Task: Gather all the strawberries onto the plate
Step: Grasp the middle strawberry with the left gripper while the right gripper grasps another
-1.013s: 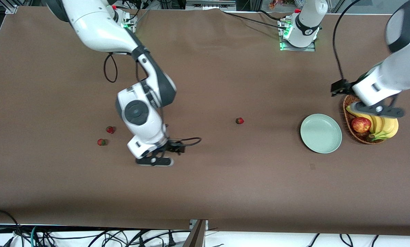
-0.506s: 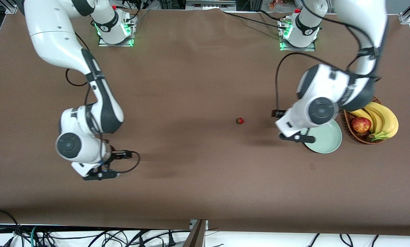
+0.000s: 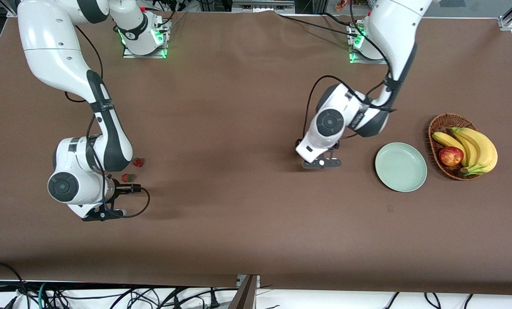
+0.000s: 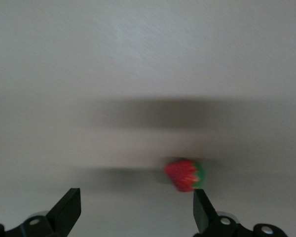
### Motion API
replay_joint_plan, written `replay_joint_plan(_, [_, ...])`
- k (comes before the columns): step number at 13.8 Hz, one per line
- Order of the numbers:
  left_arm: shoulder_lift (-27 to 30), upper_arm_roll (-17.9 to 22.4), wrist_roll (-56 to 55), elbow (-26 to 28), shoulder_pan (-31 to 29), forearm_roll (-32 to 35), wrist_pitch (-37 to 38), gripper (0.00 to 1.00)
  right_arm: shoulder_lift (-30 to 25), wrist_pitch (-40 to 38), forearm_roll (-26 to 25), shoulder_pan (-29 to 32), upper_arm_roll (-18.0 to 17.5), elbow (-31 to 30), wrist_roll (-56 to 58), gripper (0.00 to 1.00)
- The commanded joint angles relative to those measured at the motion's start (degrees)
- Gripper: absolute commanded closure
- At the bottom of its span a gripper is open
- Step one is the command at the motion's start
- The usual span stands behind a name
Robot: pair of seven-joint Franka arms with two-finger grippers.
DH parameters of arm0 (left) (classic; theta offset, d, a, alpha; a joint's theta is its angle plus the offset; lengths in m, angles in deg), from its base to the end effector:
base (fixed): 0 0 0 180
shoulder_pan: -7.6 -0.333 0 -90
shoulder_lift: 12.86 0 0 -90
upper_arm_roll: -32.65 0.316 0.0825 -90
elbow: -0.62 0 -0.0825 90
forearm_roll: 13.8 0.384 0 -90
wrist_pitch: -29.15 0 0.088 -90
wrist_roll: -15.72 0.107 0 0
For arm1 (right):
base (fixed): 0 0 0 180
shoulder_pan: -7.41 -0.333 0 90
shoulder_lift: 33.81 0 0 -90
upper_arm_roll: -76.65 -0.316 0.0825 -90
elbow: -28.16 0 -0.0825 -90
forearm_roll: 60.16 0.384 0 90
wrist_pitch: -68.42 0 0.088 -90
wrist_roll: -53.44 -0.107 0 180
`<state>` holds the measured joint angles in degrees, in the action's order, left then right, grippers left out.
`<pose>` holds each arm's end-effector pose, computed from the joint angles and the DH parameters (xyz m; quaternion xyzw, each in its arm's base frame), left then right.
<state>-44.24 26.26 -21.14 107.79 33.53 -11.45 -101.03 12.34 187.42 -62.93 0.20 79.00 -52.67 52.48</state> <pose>0.5285 -0.3297 0.2098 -0.9969 -0.0312 0.0669 0.0281 0.7110 0.0633 0.2096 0.9956 0.0523 -0.0674 0.0389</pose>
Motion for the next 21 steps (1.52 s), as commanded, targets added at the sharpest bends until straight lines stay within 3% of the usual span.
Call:
replay_joint_plan(1, [0.8,0.8,-2.9,2.6,2.3,0.2,-2.9,0.00,-6.0,6.4,0.4,0.2,-0.1,-11.5,0.9,0.00])
replay_joint_plan(6, [-1.8,0.9,-2.9,2.6,2.7,0.7,-9.6,0.00,-7.4,6.8,0.3,0.2,0.8,-15.2,3.6,0.00])
replay_joint_plan(8, [-2.5,0.9,-2.9,2.3,2.7,0.8,-11.1,0.06,-7.8,7.0,0.3,0.3,1.2,-16.4,5.5,0.00])
replay_joint_plan(9, [-2.8,0.9,-2.8,2.4,2.7,0.8,-12.3,0.16,-7.9,7.5,0.3,0.8,1.3,-16.9,5.8,0.00])
replay_joint_plan(11, [-3.2,1.0,-2.8,2.1,2.7,0.8,-12.6,0.53,-8.0,9.1,0.3,1.0,1.3,-18.1,5.8,0.00])
replay_joint_plan(13, [-3.2,1.3,-2.1,1.9,2.5,0.9,-12.6,0.76,-8.0,9.9,0.3,1.0,1.3,-18.7,5.9,0.01])
replay_joint_plan(15, [-2.5,1.3,-2.1,1.9,2.0,1.6,-12.2,0.87,-8.0,9.8,0.3,1.0,1.4,-18.8,6.1,0.19])
replay_joint_plan(17, [-0.9,1.4,-2.5,1.9,1.8,1.6,-9.8,0.88,-8.0,9.9,0.4,1.1,1.3,-18.8,6.6,0.45])
replay_joint_plan(20, [5.1,1.5,2.7,1.0,-2.6,1.7,2.1,0.88,-8.0,9.8,0.4,1.0,1.3,-18.5,6.6,0.71])
replay_joint_plan(21, [6.3,1.5,7.5,-0.3,-5.3,1.7,6.6,0.88,-8.0,9.9,0.4,1.0,1.3,-18.3,6.6,0.73])
